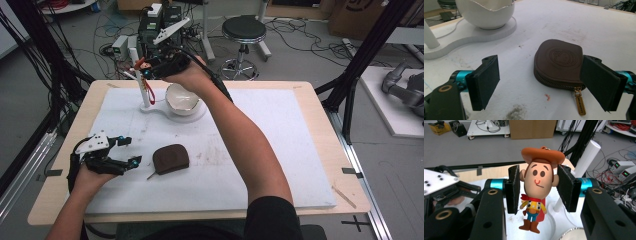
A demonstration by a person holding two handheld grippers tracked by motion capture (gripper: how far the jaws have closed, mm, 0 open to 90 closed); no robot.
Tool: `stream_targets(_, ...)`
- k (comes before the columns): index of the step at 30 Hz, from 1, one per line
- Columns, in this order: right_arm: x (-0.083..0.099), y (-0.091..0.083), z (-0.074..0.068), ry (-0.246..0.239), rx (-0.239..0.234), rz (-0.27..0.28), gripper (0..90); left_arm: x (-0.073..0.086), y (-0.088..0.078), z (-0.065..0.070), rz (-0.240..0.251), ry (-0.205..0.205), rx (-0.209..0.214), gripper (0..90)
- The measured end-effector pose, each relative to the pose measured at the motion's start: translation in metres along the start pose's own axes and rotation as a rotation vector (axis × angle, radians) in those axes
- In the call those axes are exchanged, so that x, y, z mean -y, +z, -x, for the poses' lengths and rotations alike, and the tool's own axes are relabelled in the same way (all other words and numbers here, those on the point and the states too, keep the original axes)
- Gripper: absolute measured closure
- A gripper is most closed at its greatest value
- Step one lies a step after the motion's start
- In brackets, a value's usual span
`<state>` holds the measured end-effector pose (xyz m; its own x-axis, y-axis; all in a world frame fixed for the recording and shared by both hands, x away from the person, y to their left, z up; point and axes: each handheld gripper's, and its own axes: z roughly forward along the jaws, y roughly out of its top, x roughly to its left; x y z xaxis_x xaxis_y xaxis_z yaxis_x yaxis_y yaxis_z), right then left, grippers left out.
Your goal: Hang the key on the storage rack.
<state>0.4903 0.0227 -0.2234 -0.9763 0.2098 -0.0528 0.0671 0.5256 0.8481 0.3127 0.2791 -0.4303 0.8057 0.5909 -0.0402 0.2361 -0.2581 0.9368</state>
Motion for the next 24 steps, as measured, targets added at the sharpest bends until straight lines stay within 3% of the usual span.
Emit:
stream_targets(9,-0.013,0.019,0.011,0.003,0.004,0.001,56.2,0.005,-0.015,0.004,0.007,-0.009,-0.026,16.5)
stream_targets(16,-0.012,0.031,0.015,0.019,0.002,0.0,56.5,0.007,-0.02,0.005,0.011,-0.019,-0.035,16.5)
stream_targets(24,-0.016,0.034,0.014,0.015,0.026,0.033,56.7,0.007,-0.02,0.004,0.01,-0.016,-0.037,16.5)
